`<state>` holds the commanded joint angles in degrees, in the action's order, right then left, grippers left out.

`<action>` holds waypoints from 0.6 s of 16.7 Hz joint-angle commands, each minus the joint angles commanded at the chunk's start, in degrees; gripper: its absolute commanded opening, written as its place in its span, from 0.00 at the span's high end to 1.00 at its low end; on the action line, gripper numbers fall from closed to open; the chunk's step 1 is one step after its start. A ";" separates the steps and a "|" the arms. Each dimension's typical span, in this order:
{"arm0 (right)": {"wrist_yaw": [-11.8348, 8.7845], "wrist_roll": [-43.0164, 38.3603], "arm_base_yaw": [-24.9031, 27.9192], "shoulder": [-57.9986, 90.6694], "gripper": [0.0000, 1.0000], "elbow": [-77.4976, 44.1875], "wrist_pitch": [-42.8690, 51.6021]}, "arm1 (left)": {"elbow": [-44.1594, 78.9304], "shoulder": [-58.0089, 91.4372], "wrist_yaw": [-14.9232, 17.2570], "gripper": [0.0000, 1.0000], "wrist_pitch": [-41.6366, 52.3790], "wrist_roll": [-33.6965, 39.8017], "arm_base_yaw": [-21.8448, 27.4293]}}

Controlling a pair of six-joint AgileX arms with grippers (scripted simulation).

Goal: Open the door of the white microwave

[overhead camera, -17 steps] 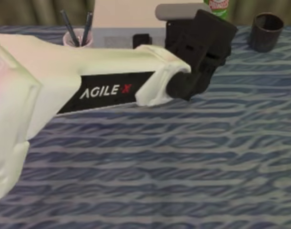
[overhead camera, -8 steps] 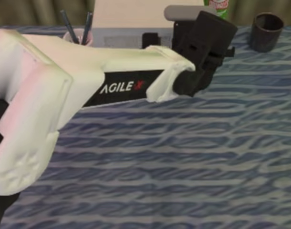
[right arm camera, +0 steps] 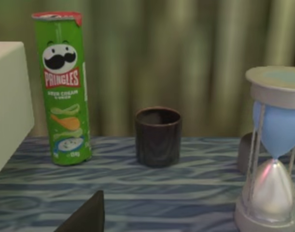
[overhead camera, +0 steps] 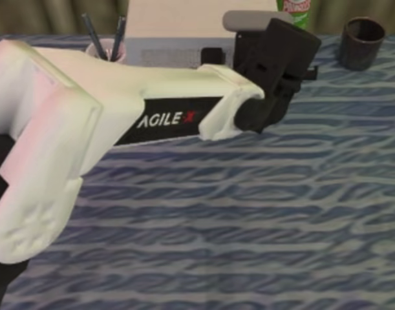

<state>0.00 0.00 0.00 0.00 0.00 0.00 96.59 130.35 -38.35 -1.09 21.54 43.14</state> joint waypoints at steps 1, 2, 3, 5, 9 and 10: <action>0.00 0.00 0.00 0.00 0.00 0.00 0.00 | 0.00 0.00 0.00 0.68 0.00 0.00 0.00; 0.00 0.00 0.00 0.00 0.00 0.00 0.00 | 0.00 0.00 0.00 0.75 0.00 0.00 0.00; 0.00 0.00 0.00 0.00 0.00 0.00 0.00 | 0.00 0.00 0.00 0.83 0.00 0.00 0.00; 0.00 0.00 0.00 0.00 0.00 0.00 0.00 | 0.00 0.00 0.00 0.98 0.00 0.00 0.00; 0.00 0.00 0.00 0.00 0.00 0.00 0.00 | 0.00 0.00 0.00 1.00 0.00 0.00 0.00; 0.00 0.00 0.00 0.00 0.00 0.00 0.00 | 0.00 0.00 0.00 1.00 0.00 0.00 0.00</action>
<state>0.00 0.00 0.00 0.00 0.00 0.00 96.59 130.35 -38.35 -1.09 21.54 43.14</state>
